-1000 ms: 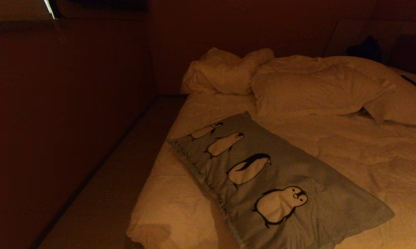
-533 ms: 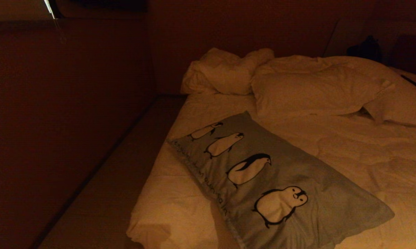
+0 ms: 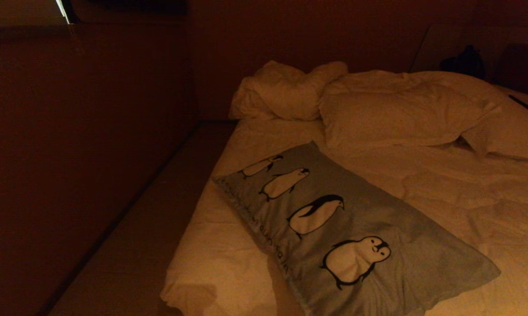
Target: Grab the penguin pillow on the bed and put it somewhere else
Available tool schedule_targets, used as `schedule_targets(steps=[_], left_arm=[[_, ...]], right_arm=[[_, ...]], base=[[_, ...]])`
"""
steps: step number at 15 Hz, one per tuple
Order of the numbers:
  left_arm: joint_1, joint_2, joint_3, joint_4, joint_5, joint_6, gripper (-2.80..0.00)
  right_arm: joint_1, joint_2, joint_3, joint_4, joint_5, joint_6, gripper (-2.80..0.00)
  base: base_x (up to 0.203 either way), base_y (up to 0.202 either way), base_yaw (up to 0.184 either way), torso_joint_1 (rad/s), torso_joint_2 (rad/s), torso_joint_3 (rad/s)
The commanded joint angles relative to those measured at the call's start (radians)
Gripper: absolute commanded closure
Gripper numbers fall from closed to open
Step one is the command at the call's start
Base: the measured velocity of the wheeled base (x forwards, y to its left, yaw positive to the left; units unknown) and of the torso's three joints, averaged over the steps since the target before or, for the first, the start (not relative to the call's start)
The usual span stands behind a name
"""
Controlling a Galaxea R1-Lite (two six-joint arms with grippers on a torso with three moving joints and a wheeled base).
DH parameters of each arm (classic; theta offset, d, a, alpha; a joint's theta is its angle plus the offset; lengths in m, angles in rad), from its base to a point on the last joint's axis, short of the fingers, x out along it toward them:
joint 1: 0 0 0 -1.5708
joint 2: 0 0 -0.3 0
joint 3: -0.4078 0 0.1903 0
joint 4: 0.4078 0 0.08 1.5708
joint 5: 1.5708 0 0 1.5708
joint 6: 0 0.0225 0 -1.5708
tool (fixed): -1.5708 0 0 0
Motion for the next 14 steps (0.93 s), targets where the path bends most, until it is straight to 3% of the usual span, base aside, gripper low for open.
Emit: schedule_targets(steps=[1,14], left_arm=[[0.000,0.001,0.003,0.000,0.000,0.000,0.00],[0.000,0.001,0.003,0.000,0.000,0.000,0.00]], right_arm=[[0.000,-0.002,0.000,0.000,0.000,-0.001,0.00],[0.000,-0.002,0.000,-0.002,0.000,-0.003,0.00]], base=[[0.000,0.000,0.000,0.000,0.00,0.000],[0.000,0.000,0.000,0.000,0.00,0.000]])
